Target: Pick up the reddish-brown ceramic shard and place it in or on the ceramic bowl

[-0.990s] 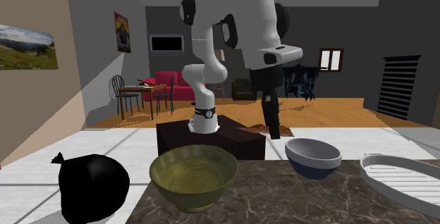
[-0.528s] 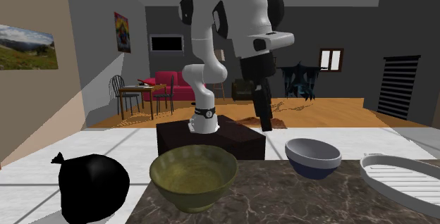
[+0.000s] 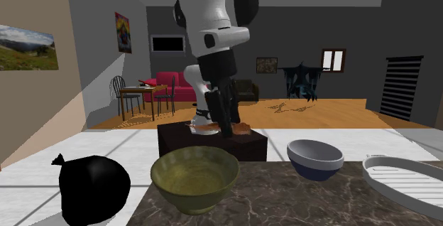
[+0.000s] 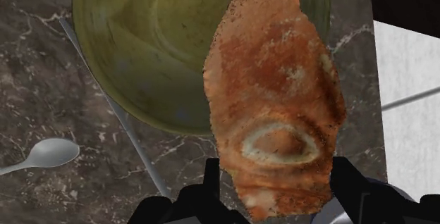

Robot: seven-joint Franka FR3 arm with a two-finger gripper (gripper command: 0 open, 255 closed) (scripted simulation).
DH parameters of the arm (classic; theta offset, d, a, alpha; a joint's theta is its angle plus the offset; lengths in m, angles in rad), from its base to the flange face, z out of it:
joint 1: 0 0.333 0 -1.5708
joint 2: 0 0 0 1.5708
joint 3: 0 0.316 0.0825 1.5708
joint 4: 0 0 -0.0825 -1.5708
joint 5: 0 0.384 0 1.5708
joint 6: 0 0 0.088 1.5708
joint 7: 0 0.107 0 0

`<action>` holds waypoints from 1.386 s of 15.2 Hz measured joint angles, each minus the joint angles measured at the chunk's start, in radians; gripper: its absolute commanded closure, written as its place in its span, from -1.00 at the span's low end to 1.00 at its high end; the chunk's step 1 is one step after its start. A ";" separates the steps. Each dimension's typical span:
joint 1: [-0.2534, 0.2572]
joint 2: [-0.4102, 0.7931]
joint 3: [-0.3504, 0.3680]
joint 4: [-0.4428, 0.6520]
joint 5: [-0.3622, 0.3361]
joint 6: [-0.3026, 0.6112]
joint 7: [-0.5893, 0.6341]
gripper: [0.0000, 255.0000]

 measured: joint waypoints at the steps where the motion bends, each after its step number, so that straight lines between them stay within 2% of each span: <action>1: -0.011 0.013 -0.007 0.024 -0.003 -0.015 -0.017 1.00; 4: -0.037 0.053 -0.026 0.081 -0.012 -0.042 -0.057 1.00; 17: -0.037 0.119 -0.035 0.005 -0.020 0.094 -0.084 1.00; 21: -0.035 0.131 -0.036 0.006 -0.022 0.105 -0.085 1.00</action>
